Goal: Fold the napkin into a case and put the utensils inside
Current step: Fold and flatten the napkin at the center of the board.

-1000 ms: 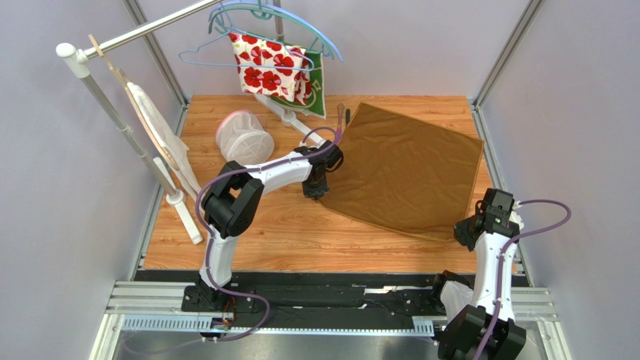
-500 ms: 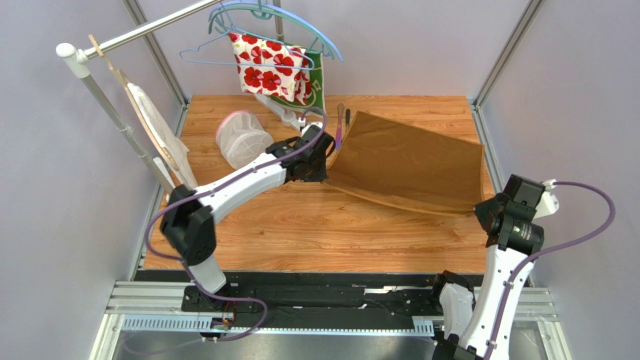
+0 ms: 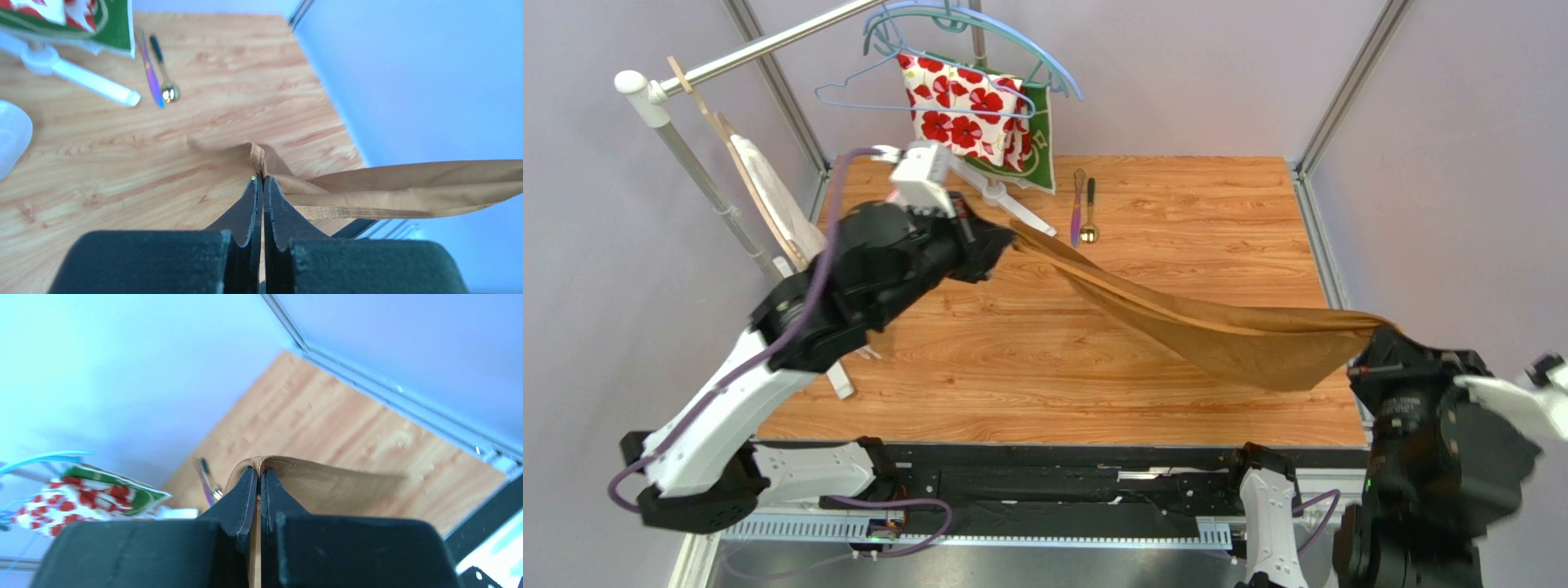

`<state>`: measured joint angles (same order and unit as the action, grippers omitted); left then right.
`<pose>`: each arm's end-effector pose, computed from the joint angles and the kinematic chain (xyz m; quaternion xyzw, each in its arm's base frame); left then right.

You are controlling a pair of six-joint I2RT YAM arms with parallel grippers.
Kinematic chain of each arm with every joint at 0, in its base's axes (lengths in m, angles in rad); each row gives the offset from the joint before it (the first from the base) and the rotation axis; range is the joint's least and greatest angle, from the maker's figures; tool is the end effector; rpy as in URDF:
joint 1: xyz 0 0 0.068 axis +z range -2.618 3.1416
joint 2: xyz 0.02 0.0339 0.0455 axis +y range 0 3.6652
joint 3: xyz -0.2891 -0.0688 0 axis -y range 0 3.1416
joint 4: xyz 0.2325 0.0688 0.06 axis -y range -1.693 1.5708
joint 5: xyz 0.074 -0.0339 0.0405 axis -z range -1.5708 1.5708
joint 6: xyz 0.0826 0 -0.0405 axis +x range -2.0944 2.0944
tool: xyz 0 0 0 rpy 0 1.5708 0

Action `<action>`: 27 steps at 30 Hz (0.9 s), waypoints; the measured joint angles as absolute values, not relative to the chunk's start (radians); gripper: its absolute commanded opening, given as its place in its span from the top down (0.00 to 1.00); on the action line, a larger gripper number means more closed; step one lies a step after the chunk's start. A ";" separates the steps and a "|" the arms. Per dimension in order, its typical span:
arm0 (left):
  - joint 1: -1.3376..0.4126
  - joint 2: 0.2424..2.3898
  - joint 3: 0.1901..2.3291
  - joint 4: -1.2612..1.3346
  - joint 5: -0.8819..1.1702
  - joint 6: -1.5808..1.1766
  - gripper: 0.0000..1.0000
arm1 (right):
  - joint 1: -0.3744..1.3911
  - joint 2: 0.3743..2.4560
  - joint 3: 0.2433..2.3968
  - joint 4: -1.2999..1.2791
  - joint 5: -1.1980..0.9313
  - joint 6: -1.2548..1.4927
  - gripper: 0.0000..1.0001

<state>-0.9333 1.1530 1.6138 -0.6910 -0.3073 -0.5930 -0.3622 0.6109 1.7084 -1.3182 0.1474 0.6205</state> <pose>0.1587 -0.1723 0.5000 0.0374 0.7793 -0.3377 0.5265 -0.0158 -0.0070 0.4795 0.4079 0.6647 0.0233 0.6255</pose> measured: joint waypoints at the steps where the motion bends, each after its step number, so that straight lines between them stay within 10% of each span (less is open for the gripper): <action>1: -0.941 1.114 1.615 -0.696 -0.314 -0.590 1.00 | -0.362 0.604 1.760 -1.319 0.147 0.614 1.00; 10: -0.970 0.980 1.749 -0.711 -0.348 -0.528 1.00 | -0.360 0.587 1.844 -1.325 0.103 0.609 1.00; 27: -0.709 1.895 2.037 -0.659 -0.363 -0.445 1.00 | -0.356 1.123 1.311 -0.783 0.016 0.612 1.00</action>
